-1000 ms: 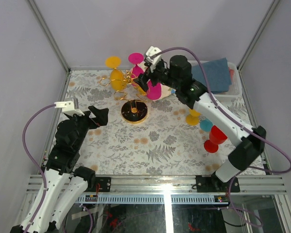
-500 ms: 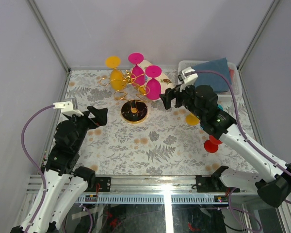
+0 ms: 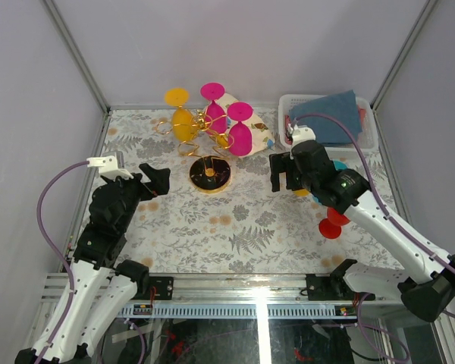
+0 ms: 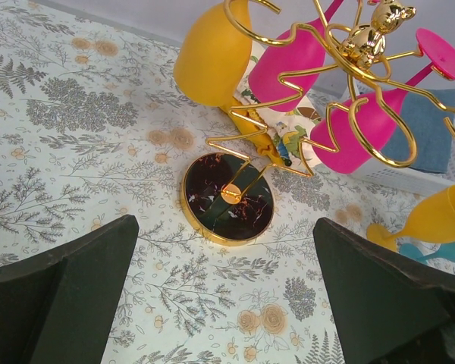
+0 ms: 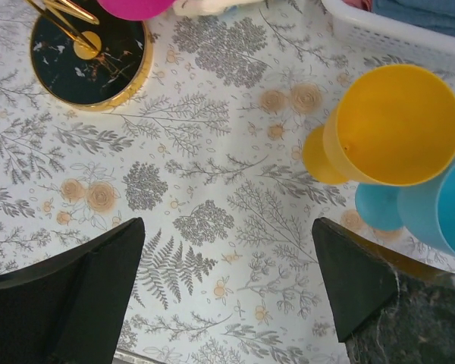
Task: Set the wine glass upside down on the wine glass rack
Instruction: Adjust the wine rack at the center of the board.
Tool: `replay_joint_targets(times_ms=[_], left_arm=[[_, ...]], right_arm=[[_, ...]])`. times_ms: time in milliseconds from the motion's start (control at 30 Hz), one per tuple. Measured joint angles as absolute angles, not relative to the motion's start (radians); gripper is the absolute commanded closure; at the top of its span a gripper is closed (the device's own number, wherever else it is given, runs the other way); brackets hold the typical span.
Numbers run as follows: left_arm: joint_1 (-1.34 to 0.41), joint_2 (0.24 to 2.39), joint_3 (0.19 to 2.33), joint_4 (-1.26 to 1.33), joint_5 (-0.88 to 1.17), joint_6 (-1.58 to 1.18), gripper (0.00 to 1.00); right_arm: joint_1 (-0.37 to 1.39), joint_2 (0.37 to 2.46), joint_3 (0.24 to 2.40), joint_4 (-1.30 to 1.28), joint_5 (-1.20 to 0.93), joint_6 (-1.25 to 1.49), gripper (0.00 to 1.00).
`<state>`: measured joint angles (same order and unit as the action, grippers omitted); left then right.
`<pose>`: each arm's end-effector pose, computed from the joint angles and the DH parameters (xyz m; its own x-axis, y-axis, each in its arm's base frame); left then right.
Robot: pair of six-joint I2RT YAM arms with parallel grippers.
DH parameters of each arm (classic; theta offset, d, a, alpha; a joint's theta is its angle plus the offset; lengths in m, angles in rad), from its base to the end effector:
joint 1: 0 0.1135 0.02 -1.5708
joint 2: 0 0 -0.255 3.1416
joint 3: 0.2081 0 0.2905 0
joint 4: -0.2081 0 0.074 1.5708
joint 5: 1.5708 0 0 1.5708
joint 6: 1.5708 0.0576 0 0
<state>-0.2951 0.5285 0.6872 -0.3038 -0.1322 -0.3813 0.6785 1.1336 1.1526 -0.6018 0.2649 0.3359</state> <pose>0.1942 -0.0511 0.3273 -0.1892 -0.3280 -0.9255 0.1003 0.9312 -0.3505 0.2456 0.1786 0.3386 -0.5481 -0.0332 -0.8358 -0.2700 0.9528 0.1392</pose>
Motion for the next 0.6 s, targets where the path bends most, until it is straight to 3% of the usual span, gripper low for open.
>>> replay_joint_targets(times_ms=[333, 600], left_arm=[[-0.295, 0.528, 0.687, -0.305, -0.138, -0.381, 0.0], [-0.295, 0.527, 0.687, -0.305, -0.139, -0.381, 0.0]], right_arm=[[0.678, 1.232, 1.232, -0.743, 0.346, 0.287, 0.01], [0.611, 1.281, 1.306, -0.713, 0.414, 0.229, 0.01]])
